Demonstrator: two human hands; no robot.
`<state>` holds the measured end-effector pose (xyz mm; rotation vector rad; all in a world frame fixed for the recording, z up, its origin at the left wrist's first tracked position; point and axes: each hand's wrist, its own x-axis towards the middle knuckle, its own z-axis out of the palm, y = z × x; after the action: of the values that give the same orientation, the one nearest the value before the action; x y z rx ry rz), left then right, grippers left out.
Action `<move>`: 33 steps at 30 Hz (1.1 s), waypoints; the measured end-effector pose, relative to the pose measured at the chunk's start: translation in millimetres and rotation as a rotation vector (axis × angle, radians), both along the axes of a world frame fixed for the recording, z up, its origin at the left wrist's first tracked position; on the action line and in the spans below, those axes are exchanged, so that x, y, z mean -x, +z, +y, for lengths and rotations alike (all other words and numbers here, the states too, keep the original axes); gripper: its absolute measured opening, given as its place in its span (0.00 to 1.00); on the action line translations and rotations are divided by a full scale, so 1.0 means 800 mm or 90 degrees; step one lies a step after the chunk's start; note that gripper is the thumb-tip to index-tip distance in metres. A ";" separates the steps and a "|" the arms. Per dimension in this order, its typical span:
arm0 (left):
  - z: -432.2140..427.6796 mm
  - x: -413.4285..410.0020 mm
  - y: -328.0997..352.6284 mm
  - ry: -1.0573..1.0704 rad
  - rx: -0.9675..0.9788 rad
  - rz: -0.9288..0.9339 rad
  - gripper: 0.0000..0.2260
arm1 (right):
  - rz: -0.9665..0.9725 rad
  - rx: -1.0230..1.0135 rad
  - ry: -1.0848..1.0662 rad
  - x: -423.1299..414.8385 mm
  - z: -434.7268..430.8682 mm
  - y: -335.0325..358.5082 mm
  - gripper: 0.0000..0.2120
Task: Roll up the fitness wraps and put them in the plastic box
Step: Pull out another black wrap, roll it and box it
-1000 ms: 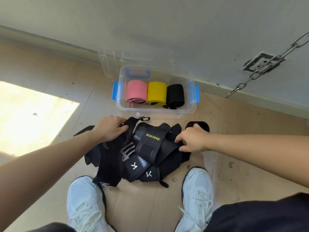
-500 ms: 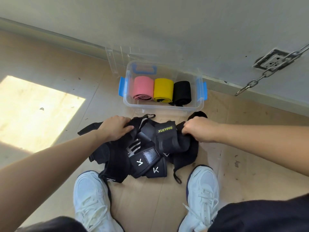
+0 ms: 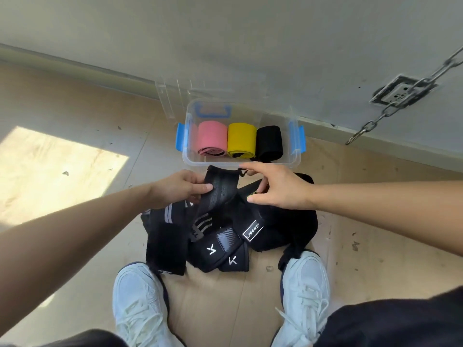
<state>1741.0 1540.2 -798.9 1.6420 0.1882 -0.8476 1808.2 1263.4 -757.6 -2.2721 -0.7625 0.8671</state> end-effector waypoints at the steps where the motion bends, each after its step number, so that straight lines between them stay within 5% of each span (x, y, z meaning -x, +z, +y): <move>1: 0.000 -0.003 0.011 -0.022 0.021 0.002 0.11 | 0.018 -0.019 -0.005 0.008 0.006 0.001 0.36; 3: -0.002 -0.006 0.031 -0.066 0.050 0.017 0.10 | 0.052 -0.057 -0.036 0.019 0.015 0.005 0.34; 7: -0.006 -0.009 0.067 -0.091 0.082 0.023 0.11 | 0.164 -0.130 -0.135 0.022 0.031 0.025 0.07; 10: -0.004 -0.004 0.087 -0.075 0.043 -0.002 0.12 | 0.161 -0.174 -0.187 0.008 0.043 0.052 0.03; 16: 0.023 0.027 0.077 -0.293 -0.324 -0.062 0.18 | 0.089 -0.193 -0.175 -0.035 0.035 0.108 0.04; 24: 0.055 0.030 0.075 -0.241 -0.510 -0.178 0.06 | 0.066 0.075 0.028 -0.055 0.006 0.098 0.05; 29: 0.043 0.005 0.091 -0.093 -0.318 -0.194 0.14 | -0.085 0.365 0.201 -0.052 0.010 0.098 0.14; 33: 0.013 -0.004 0.104 -0.143 -0.183 -0.156 0.13 | -0.273 0.266 0.134 -0.042 0.030 0.116 0.34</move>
<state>1744.1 1550.7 -715.8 2.0491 -0.0493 -0.8048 1842.2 1287.7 -664.5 -2.8409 -1.1080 0.6816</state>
